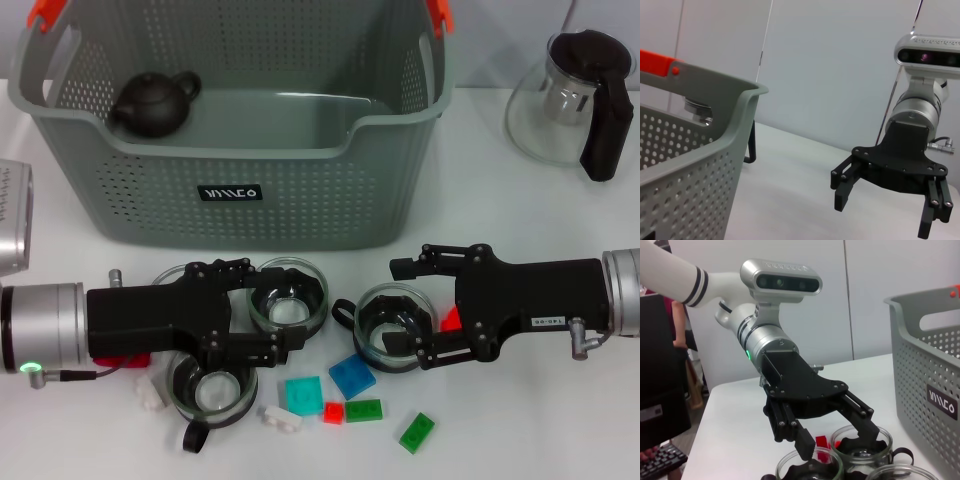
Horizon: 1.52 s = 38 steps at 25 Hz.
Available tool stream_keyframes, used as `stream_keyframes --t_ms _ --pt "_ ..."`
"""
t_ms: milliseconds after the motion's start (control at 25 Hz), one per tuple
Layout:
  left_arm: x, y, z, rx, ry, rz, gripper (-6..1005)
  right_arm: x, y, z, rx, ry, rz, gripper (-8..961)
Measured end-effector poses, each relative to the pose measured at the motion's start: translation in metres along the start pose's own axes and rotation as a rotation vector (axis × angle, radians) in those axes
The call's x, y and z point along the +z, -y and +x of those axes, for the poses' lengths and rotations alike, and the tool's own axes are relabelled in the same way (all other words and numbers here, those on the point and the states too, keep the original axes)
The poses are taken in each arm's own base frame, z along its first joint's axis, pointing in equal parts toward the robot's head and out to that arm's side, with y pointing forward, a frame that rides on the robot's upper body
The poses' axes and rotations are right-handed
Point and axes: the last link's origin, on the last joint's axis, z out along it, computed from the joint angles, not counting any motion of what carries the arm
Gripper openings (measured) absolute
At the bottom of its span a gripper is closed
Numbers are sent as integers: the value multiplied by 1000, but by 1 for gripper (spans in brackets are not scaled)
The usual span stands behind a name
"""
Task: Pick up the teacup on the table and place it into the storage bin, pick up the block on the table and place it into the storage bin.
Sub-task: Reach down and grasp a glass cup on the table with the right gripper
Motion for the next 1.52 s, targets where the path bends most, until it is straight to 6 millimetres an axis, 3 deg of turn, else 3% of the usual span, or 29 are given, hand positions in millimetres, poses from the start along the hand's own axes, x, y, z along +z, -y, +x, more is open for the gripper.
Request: stream_keyframes --t_ms 1520 --pt "1 6 -1 21 32 29 814 16 6 -1 -33 -88 -14 914"
